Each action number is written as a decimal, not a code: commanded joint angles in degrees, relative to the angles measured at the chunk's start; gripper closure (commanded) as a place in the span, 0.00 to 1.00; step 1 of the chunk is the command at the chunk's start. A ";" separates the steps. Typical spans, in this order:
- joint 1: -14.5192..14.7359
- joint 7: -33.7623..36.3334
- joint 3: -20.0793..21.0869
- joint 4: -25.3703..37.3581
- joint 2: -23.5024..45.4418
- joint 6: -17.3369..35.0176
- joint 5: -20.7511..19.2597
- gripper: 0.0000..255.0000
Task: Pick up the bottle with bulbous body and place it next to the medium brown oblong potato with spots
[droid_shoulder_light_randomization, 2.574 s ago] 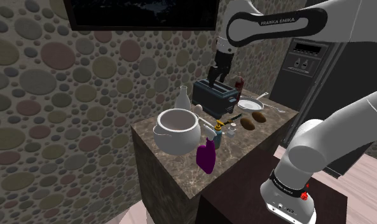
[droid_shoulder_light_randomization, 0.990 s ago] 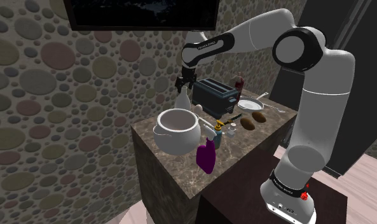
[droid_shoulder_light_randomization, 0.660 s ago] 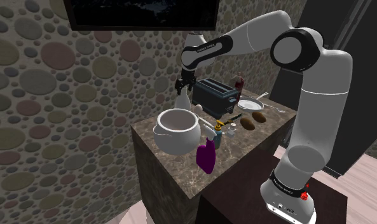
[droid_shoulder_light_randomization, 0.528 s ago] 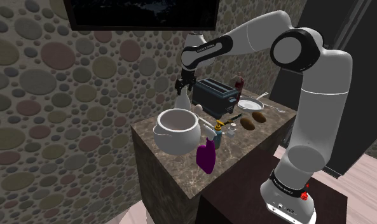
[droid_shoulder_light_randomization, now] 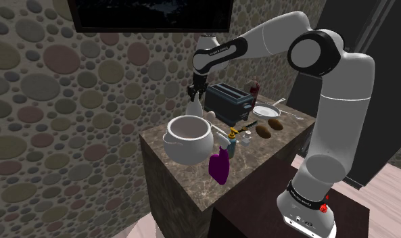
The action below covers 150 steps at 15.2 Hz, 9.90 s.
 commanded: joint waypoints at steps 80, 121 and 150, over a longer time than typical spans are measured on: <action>-16.69 -45.61 -29.67 4.56 -42.83 -45.65 -9.74 1.00; -20.73 -44.67 -33.56 -32.87 -50.79 -15.61 -15.83 1.00; -21.02 -45.54 -36.93 -40.49 -48.85 -6.01 -17.35 0.00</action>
